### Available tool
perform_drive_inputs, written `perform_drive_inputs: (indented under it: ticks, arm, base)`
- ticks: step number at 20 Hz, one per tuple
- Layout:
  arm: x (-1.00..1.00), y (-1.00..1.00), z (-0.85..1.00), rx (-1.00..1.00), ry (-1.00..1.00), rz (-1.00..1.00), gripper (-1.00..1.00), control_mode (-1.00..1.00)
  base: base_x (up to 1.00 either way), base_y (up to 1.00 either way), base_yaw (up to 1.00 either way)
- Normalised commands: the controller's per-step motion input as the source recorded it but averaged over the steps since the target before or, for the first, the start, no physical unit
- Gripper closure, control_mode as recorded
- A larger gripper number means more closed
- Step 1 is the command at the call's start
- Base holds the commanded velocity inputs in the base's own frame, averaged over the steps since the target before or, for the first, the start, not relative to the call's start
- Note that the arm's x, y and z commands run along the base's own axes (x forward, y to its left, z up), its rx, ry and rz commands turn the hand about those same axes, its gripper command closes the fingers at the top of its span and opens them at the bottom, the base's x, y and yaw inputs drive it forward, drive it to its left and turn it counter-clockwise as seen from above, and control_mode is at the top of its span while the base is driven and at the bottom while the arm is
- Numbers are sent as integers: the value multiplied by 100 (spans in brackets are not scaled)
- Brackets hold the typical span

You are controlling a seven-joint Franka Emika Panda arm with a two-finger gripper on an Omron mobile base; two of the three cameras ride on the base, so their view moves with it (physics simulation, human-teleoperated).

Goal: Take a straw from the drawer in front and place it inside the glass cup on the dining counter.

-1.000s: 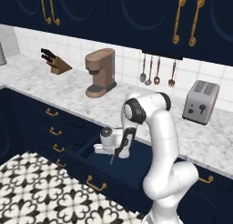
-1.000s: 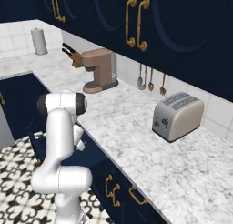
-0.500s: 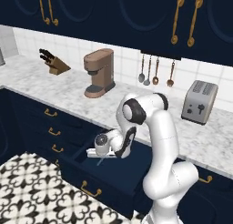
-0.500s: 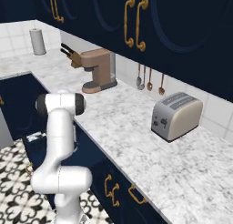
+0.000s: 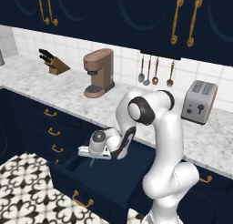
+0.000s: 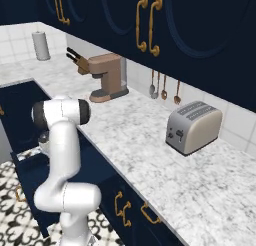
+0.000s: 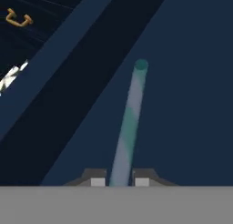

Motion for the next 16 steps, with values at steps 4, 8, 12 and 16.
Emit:
perform_drive_inputs:
  ticks: [4, 8, 12, 16]
  arm:
    - [-86, 0, 100, 17, -8, -21, 100, -100]
    - [-97, 0, 100, 23, 0, -21, 100, -100]
    - [-48, -9, 100, 25, -9, -23, 100, -100]
    - [-1, 0, 100, 11, 4, -21, 100, -100]
  base:
    - [0, 0, 0]
    - [0, 0, 0]
    - [0, 0, 0]
    - [0, 0, 0]
